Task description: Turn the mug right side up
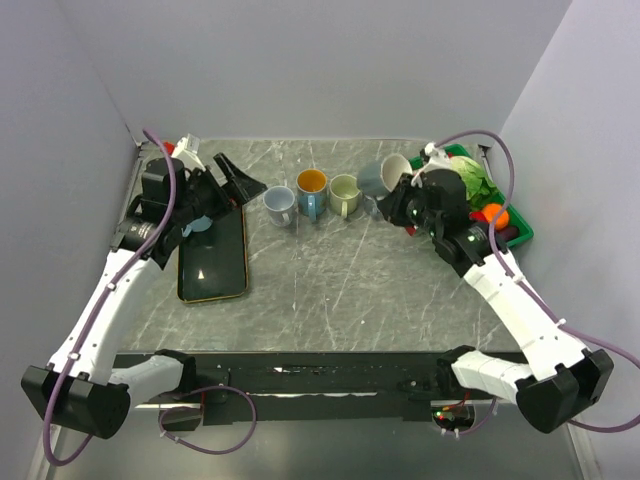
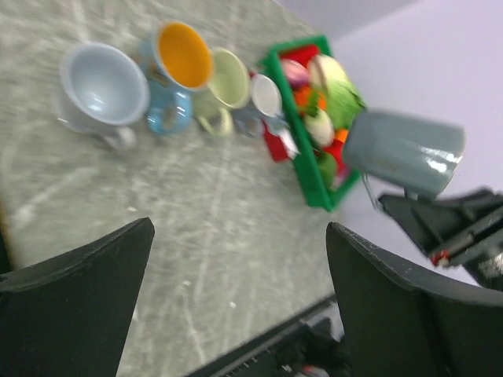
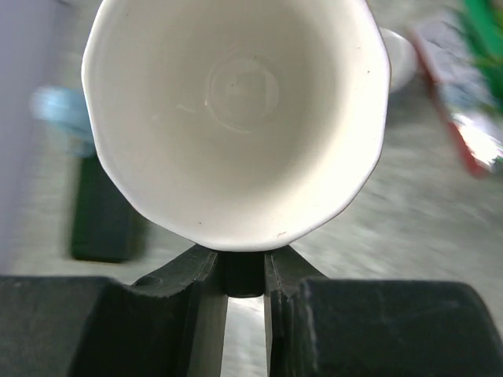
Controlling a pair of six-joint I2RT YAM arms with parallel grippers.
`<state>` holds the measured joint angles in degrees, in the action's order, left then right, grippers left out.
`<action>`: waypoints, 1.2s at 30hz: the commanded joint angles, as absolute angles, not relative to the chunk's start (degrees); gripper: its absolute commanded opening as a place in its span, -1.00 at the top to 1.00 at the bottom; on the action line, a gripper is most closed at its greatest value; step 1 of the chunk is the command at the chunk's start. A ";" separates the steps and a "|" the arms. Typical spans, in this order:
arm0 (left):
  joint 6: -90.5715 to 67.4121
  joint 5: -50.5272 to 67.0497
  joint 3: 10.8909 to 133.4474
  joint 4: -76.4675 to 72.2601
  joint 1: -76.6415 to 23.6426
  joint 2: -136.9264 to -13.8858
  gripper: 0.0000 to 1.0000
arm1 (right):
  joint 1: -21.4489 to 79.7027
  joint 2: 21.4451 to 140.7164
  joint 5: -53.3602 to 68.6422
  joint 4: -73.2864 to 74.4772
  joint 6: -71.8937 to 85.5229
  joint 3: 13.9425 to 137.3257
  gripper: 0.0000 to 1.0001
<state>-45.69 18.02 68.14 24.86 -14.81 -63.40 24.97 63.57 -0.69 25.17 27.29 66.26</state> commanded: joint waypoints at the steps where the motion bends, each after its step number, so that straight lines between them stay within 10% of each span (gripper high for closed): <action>1: -40.52 9.85 71.80 29.35 -14.77 -64.16 -0.93 | 24.61 62.23 -11.68 26.63 19.86 61.45 1.00; 32: -35.77 5.36 72.07 32.17 -14.15 -68.20 -0.93 | 20.57 89.91 -18.98 16.78 18.89 58.36 1.00; 36: -34.81 4.05 72.42 32.96 -13.89 -68.82 -0.93 | 20.39 89.92 -18.55 17.75 19.60 58.54 0.33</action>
